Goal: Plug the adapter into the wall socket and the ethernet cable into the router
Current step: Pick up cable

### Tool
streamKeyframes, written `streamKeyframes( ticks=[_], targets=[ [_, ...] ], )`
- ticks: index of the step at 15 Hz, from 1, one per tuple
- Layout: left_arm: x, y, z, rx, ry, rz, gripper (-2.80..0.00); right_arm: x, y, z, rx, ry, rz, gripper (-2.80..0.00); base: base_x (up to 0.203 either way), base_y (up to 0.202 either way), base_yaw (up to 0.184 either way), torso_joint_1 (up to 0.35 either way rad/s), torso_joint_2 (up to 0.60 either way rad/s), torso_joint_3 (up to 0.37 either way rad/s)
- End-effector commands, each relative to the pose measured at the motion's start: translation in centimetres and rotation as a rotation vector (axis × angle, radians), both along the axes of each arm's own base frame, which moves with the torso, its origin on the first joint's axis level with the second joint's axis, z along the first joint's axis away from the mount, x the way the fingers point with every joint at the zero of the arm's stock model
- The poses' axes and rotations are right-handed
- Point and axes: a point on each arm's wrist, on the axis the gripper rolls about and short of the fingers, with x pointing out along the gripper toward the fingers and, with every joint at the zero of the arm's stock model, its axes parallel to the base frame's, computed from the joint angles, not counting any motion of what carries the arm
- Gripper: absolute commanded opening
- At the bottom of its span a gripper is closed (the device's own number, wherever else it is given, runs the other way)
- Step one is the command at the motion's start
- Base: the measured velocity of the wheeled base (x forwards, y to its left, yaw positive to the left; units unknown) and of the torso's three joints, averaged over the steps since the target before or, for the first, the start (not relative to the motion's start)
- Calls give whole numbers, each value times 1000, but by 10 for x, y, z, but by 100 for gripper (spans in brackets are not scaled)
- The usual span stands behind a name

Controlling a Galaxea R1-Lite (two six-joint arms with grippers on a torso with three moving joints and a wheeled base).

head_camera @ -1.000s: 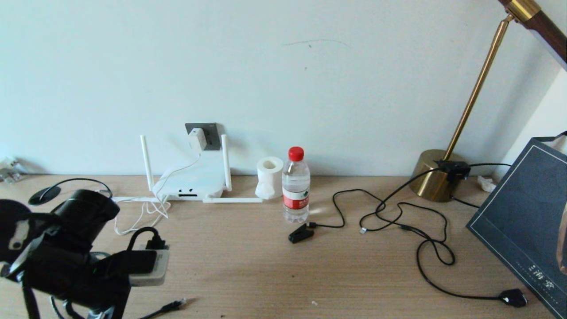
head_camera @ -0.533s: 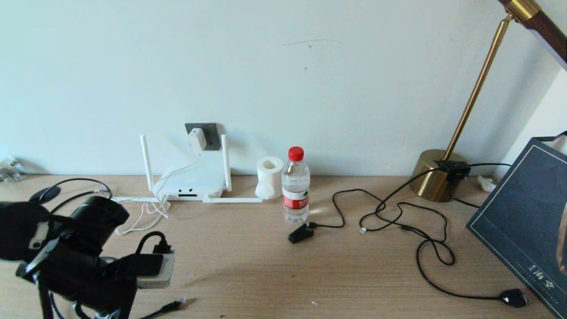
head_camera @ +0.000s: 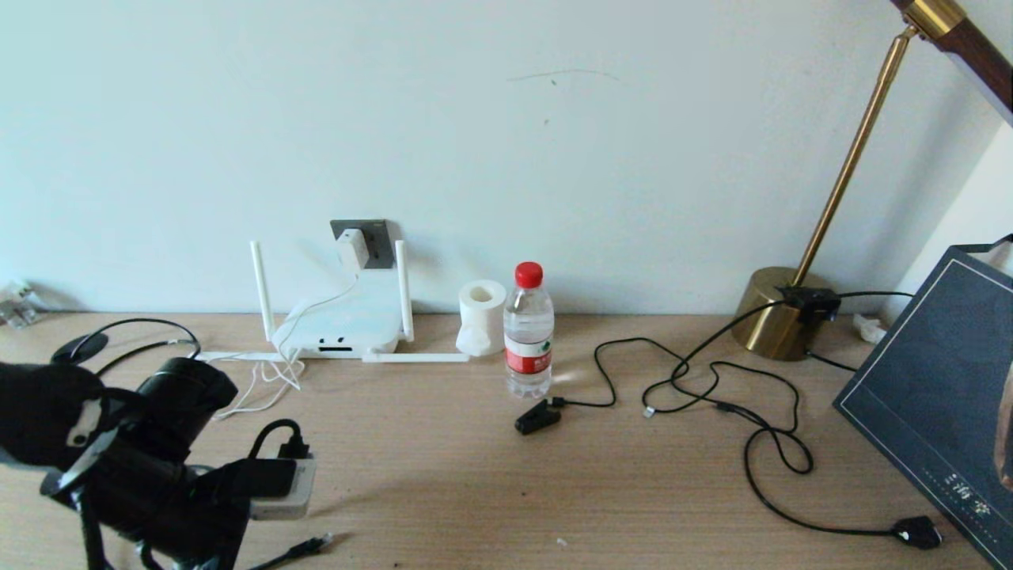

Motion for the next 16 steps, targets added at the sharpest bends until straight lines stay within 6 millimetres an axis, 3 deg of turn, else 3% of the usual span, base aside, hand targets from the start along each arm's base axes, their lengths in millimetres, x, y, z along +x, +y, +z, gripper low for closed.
streamKeyframes(
  ticks=[1,13,14,16],
  targets=[
    [1,1,-3,0,14,-3,0,0,0,0,0,-1,0,-280,0,0,0,0,0,0],
    [10,2,-12,-4,11,20,0,0,0,0,0,-1,0,-280,0,0,0,0,0,0],
    [11,1,-13,-3,13,19,-280,0,0,0,-1,-1,0,-280,0,0,0,0,0,0],
    [11,2,-13,-3,13,21,-280,0,0,0,0,-1,0,-280,0,0,0,0,0,0]
  ],
)
